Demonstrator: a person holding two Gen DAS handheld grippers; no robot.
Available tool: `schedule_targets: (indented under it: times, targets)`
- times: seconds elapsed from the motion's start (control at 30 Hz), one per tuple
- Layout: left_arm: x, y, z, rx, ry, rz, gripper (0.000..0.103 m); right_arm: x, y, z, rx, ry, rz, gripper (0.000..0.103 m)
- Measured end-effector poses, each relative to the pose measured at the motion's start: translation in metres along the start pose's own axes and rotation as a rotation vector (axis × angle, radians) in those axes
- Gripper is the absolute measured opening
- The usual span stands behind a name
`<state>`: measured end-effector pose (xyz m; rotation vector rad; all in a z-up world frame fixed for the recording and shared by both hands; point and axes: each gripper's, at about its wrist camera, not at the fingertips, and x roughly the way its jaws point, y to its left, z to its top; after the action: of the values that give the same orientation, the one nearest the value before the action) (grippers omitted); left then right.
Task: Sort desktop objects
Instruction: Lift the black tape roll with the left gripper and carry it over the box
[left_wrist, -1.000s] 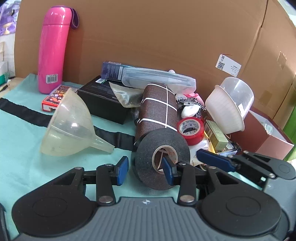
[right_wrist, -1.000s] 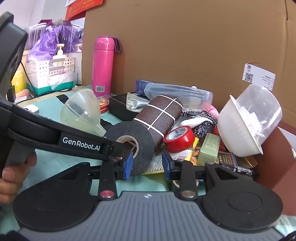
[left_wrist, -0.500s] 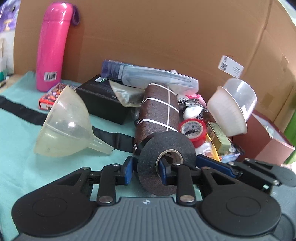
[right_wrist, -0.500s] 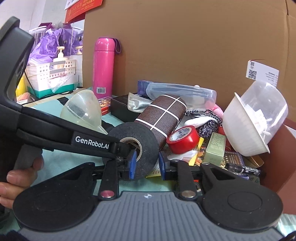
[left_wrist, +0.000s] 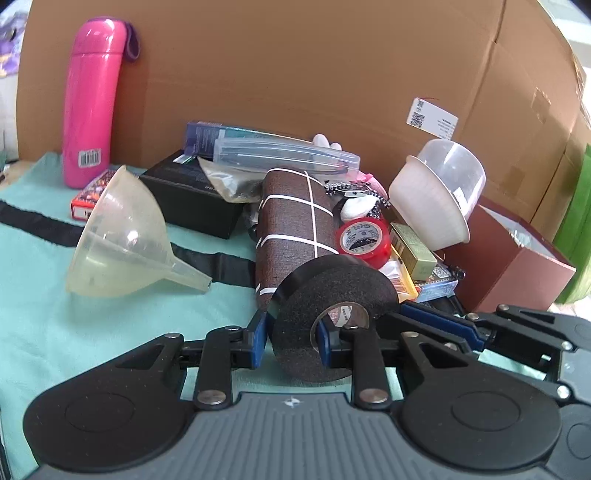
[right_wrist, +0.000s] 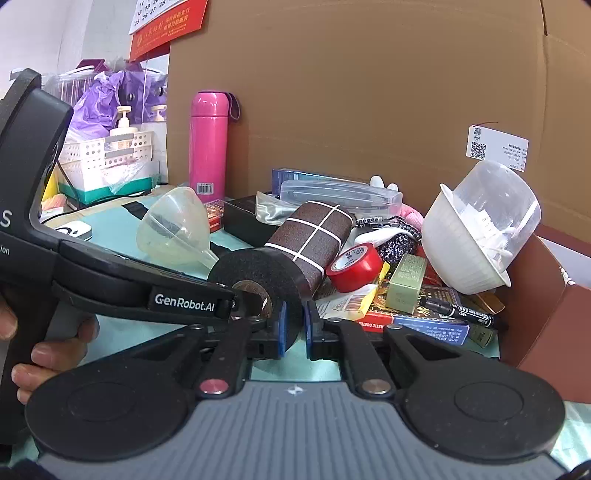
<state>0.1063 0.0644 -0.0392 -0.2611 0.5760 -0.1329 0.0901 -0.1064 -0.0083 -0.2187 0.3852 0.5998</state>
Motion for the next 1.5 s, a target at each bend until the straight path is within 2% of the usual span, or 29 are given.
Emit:
schedule_targets:
  times: [0.1,0.2,0.53,0.67,0.87,1.0,1.17,1.5]
  targets:
    - [0.000,0.001,0.000,-0.015,0.004,-0.004,0.029,0.003,0.002,0.000,-0.011,-0.002,-0.005,0.013]
    - [0.000,0.002,0.000,-0.022,0.005,-0.005,0.029,0.008,0.003,0.000,-0.003,0.009,0.011,0.025]
    - [0.004,0.018,0.003,-0.143,0.029,-0.031,0.029,0.020,-0.001,0.003,0.048,0.008,0.046,0.026]
    - [0.005,0.020,0.003,-0.155,0.030,-0.051,0.030,0.028,-0.009,0.004,0.101,0.031,0.079,0.028]
    - [0.001,0.012,0.001,-0.101,0.038,-0.088,0.031,0.021,-0.006,0.000,0.106,0.046,0.045,0.027]
    - [-0.001,0.000,-0.006,-0.068,0.049,-0.127,0.031,0.004,-0.008,-0.008,0.115,0.040,-0.004,0.027]
    - [-0.017,-0.025,-0.016,-0.048,0.042,-0.135,0.031,-0.024,-0.014,-0.017,0.127,0.023,-0.018,0.027]
    - [-0.036,-0.113,0.007,0.140,-0.029,-0.219,0.031,-0.097,-0.059,-0.017,0.194,-0.135,-0.136,0.027]
